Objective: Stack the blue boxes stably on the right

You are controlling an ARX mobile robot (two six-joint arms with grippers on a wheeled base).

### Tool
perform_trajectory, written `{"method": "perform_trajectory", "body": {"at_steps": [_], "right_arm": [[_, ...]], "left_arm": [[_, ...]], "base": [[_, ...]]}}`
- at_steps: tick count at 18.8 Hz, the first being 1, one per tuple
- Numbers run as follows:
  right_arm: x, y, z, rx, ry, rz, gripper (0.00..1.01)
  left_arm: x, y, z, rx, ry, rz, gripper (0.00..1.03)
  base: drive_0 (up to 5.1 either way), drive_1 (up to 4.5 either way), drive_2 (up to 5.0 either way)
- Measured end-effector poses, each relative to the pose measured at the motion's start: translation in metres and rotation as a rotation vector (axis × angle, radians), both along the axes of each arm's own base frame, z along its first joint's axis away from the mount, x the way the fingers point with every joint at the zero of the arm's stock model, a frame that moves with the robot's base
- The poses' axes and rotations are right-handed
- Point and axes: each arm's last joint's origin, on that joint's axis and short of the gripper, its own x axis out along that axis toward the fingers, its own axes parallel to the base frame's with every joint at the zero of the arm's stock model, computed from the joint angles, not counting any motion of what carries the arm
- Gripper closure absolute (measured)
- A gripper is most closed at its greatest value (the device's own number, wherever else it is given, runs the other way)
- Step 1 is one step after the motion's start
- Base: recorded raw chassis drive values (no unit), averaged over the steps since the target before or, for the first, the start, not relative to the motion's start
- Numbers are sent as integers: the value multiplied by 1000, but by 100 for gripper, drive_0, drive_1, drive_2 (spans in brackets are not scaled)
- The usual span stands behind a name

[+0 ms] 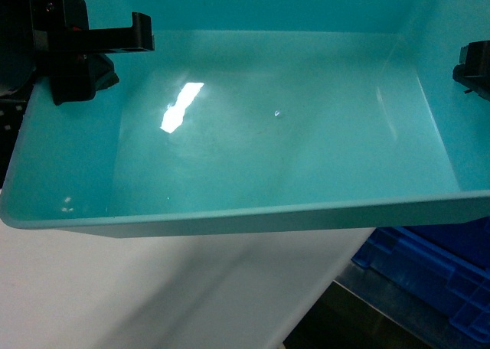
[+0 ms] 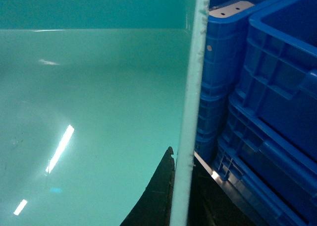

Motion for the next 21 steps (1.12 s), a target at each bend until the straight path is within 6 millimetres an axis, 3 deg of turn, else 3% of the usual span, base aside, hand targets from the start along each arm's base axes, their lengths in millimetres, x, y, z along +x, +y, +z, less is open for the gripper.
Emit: {"method": "perform_trajectory", "body": {"at_steps": [21], "right_arm": [[0,0,0,0,1,0,94]], "left_arm": [[0,0,0,3,-1,-1,98]], "base": [[-161,-161,-161]]}}
